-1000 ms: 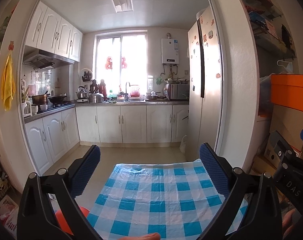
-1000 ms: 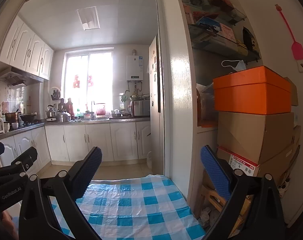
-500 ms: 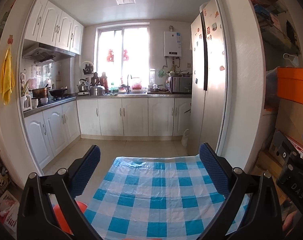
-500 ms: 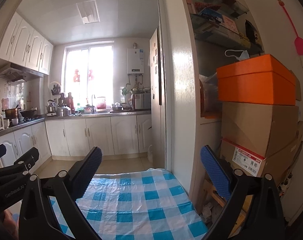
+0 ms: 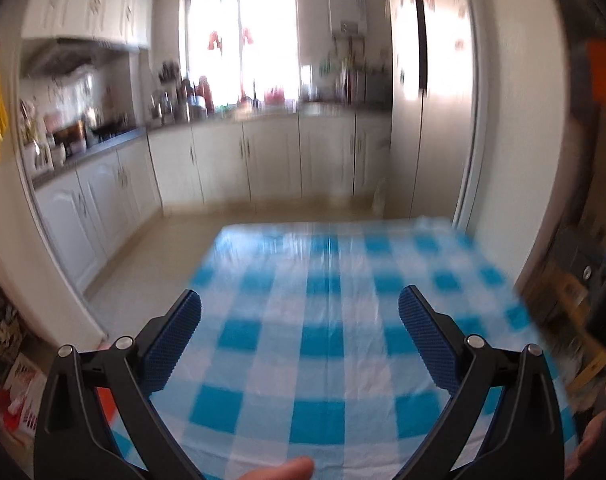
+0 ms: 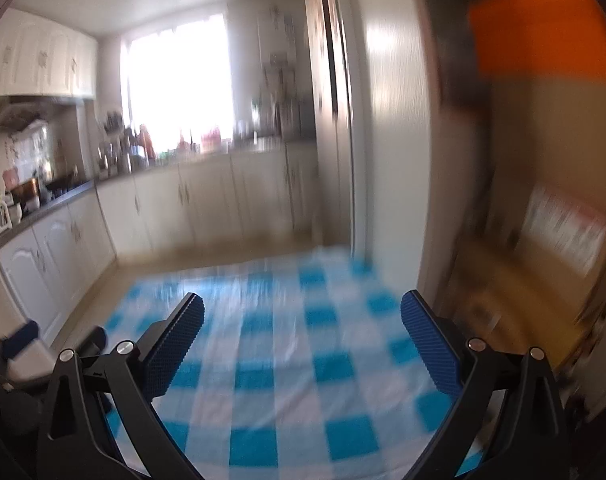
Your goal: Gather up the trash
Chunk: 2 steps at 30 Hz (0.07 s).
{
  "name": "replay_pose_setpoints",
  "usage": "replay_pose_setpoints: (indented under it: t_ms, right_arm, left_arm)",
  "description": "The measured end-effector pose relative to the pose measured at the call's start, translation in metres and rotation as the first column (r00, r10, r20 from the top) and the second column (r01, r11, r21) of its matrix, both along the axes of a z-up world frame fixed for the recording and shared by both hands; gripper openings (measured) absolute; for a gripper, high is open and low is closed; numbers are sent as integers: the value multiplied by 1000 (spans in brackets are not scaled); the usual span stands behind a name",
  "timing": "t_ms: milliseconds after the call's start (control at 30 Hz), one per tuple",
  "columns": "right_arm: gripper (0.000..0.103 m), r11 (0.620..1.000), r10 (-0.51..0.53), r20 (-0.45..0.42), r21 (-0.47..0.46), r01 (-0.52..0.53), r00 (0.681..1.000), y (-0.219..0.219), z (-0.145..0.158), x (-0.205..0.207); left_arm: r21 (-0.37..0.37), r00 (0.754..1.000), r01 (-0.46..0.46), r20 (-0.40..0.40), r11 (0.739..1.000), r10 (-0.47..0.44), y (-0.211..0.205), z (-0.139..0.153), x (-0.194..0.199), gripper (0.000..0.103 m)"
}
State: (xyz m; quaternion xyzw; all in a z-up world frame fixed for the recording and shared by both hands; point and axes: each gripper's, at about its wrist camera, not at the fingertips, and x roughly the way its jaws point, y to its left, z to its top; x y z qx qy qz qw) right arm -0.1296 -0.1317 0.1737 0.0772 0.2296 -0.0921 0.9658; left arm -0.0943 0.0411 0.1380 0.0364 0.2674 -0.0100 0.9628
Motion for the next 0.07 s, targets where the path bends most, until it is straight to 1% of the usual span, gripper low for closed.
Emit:
replay_pose_setpoints:
  t_ms: [33,67]
  right_arm:
    - [98,1000,10,-48,22,-9,999,-3,-13,11]
    - [98,999,21,-116,46,-16,993,-7,-34,25]
  left_arm:
    - [12,999,-7,-46,1000,8,-4,-19,10,99]
    - [16,997,-16,-71,1000,17,-5,-31,16,99]
